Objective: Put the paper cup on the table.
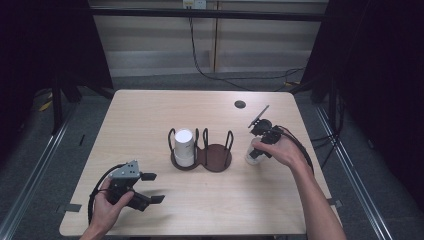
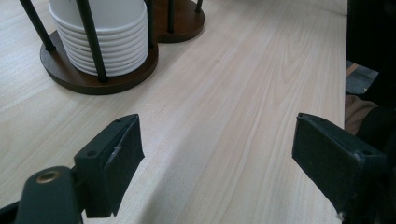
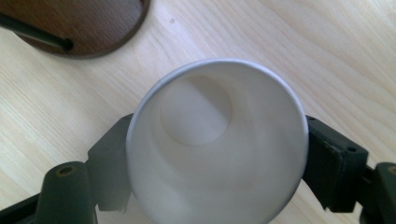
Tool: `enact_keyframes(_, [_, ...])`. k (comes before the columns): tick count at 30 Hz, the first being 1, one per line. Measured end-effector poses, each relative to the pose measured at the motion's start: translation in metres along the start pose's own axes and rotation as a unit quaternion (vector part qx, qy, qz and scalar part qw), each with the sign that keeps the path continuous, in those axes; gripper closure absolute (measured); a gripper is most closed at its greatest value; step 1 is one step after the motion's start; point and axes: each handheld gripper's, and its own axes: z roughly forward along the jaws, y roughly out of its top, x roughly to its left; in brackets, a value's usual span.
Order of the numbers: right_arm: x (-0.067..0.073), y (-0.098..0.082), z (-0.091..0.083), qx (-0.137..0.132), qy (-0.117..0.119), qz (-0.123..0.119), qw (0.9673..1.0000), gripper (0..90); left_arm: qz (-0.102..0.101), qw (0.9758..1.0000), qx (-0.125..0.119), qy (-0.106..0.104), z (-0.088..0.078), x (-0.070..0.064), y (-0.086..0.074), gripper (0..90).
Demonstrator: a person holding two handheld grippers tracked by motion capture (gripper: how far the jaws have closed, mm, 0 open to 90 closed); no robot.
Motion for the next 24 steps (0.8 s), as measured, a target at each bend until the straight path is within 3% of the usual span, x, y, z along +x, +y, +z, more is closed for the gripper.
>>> enact_keyframes(12, [0.003,0.004,0.011,0.001,0.007,0.008,0.9999,17.7,-0.002,1.0,0.0,0.003,-0.001,0.0,0.0,16.3])
enact_keyframes(24, [0.004,0.001,0.008,-0.045,0.021,0.021,0.9985,15.6,-0.002,1.0,0.003,0.003,0.0,0.0,-0.001,16.3])
